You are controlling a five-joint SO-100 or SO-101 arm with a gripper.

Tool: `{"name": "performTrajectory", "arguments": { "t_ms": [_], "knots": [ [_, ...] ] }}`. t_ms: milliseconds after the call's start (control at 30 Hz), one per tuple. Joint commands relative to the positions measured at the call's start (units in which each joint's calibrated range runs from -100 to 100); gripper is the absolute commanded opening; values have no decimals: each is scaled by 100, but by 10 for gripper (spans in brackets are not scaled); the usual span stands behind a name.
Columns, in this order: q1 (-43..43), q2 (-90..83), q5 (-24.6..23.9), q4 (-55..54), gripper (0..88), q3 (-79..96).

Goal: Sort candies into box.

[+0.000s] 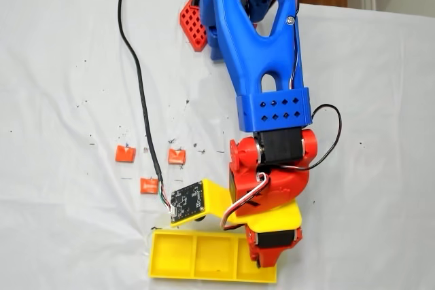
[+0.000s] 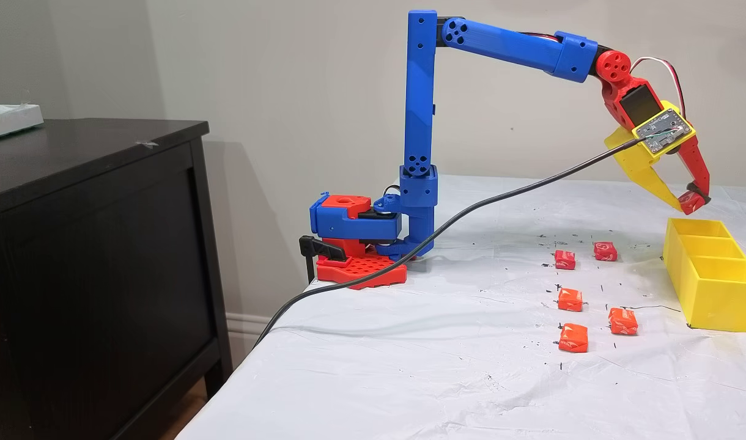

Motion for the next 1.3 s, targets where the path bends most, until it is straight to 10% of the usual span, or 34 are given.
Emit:
{"name": "performTrajectory", "arguments": {
  "t_ms": [0,400,667,1267],
  "knots": [
    [-50,-119,24,55,195,-537],
    [-50,-204,15,161,211,-546],
    [-50,-543,29,431,2,-482],
    [-349,-755,278,2683,26,-519]
  ]
}}
